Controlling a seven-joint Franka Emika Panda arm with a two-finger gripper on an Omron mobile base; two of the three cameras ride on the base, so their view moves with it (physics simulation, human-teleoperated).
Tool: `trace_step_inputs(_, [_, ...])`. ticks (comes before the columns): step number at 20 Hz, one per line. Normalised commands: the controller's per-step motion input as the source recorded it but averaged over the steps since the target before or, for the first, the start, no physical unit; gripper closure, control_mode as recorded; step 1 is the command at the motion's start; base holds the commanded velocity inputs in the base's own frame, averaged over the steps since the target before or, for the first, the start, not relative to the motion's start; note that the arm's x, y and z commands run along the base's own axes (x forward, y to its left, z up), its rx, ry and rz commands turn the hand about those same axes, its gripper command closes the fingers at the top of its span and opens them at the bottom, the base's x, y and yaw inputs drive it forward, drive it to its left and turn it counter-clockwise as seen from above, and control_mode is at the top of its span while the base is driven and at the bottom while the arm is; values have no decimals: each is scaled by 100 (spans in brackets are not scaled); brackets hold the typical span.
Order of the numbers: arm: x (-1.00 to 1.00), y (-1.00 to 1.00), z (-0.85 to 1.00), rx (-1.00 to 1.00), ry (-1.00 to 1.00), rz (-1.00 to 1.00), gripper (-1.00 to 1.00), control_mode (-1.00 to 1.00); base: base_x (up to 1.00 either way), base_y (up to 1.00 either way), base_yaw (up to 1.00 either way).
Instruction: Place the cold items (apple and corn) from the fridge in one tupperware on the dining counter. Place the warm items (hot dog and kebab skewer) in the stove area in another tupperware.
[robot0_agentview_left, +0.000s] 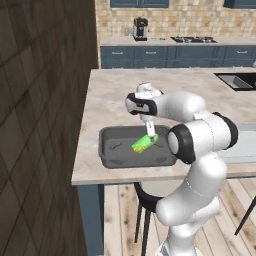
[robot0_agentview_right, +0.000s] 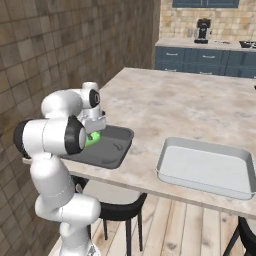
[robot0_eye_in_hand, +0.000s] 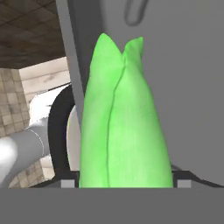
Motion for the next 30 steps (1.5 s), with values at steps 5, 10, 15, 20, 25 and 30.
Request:
trace_step_inputs(5, [46, 0, -42, 0, 0, 0, 100, -100, 0, 0, 0])
trace_step_inputs(10, [39, 1, -41, 0, -2, 0, 100, -100, 0, 0, 0])
trace_step_inputs(15, [34, 2, -44, 0, -1, 0, 100, -100, 0, 0, 0])
trace_step_inputs(20, [28, 0, -44, 0, -8, 0, 100, -100, 0, 0, 0])
trace_step_inputs(25, [-2, 0, -25, 0, -22, 0, -100, -100, 0, 0, 0])
trace_step_inputs(30, [-17, 0, -3, 0, -18, 0, -100, -100, 0, 0, 0])
